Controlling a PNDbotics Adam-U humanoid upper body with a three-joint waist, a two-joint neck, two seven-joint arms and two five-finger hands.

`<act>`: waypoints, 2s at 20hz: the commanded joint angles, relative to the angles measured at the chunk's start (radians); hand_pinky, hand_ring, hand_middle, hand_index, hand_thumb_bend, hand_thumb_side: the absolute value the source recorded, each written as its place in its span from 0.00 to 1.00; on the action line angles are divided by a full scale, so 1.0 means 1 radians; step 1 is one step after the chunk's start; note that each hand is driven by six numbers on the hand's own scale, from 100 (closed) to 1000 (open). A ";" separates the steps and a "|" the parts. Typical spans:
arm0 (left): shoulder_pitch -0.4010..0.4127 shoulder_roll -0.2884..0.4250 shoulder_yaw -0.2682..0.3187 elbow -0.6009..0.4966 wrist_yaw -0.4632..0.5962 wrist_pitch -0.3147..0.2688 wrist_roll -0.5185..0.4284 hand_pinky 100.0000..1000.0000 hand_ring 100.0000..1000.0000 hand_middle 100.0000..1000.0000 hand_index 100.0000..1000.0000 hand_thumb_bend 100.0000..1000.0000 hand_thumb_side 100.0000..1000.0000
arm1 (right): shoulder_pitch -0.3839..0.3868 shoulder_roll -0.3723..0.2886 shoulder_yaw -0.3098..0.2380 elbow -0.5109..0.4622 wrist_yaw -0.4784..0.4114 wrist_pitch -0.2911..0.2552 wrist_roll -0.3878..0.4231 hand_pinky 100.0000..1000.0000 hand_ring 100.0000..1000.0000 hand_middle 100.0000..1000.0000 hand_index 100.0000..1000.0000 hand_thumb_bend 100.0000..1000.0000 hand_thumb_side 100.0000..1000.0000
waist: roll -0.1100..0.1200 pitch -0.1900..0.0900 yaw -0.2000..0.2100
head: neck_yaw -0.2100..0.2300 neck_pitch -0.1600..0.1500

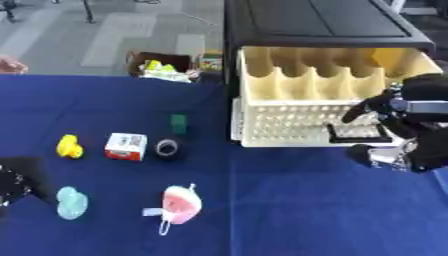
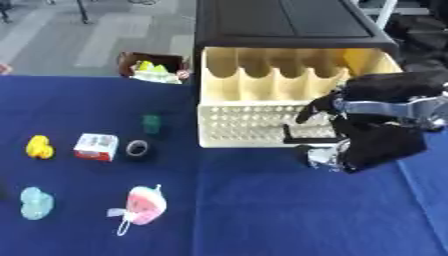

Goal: Pick up objects from table and place into drawer.

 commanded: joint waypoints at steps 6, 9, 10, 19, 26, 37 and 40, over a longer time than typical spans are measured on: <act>-0.008 0.011 0.004 -0.020 -0.003 -0.002 0.006 0.42 0.44 0.44 0.66 0.00 1.00 | 0.009 -0.050 -0.081 -0.016 -0.023 -0.022 -0.060 0.18 0.13 0.18 0.89 0.17 0.95 | -0.001 -0.027 -0.007 | 0.008 -0.005; -0.008 0.011 0.005 -0.020 -0.003 -0.001 0.008 0.42 0.44 0.44 0.66 0.00 1.00 | 0.017 -0.053 -0.101 -0.016 -0.035 -0.030 -0.083 0.18 0.13 0.18 0.89 0.17 0.95 | -0.001 -0.027 -0.008 | 0.009 -0.002; -0.008 0.011 0.005 -0.020 -0.004 -0.001 0.009 0.42 0.44 0.44 0.66 0.00 1.00 | 0.018 -0.053 -0.107 -0.016 -0.039 -0.031 -0.090 0.19 0.13 0.18 0.89 0.16 0.95 | -0.001 -0.027 -0.009 | 0.010 -0.002; -0.006 0.014 0.009 -0.020 -0.001 -0.007 0.015 0.42 0.44 0.44 0.66 0.00 1.00 | -0.007 -0.012 -0.203 -0.016 -0.088 -0.025 -0.187 0.21 0.12 0.15 0.85 0.07 0.97 | 0.005 -0.030 -0.009 | 0.050 0.016; -0.032 0.052 0.008 -0.020 0.017 -0.034 0.033 0.42 0.44 0.45 0.66 0.00 1.00 | -0.045 0.091 -0.290 -0.016 -0.096 0.061 -0.378 0.23 0.11 0.11 0.84 0.00 1.00 | 0.018 -0.033 -0.005 | 0.121 0.048; -0.171 0.290 -0.044 -0.014 0.038 -0.203 0.149 0.43 0.46 0.51 0.73 0.00 0.74 | -0.059 0.285 -0.333 -0.016 -0.237 0.122 -0.846 0.32 0.20 0.18 0.83 0.00 1.00 | 0.050 -0.060 0.002 | 0.075 0.117; -0.222 0.346 -0.070 0.008 0.004 -0.242 0.158 0.43 0.48 0.53 0.75 0.00 0.72 | -0.045 0.321 -0.332 -0.016 -0.257 0.110 -0.917 0.34 0.22 0.20 0.83 0.00 1.00 | 0.056 -0.066 0.003 | 0.023 0.112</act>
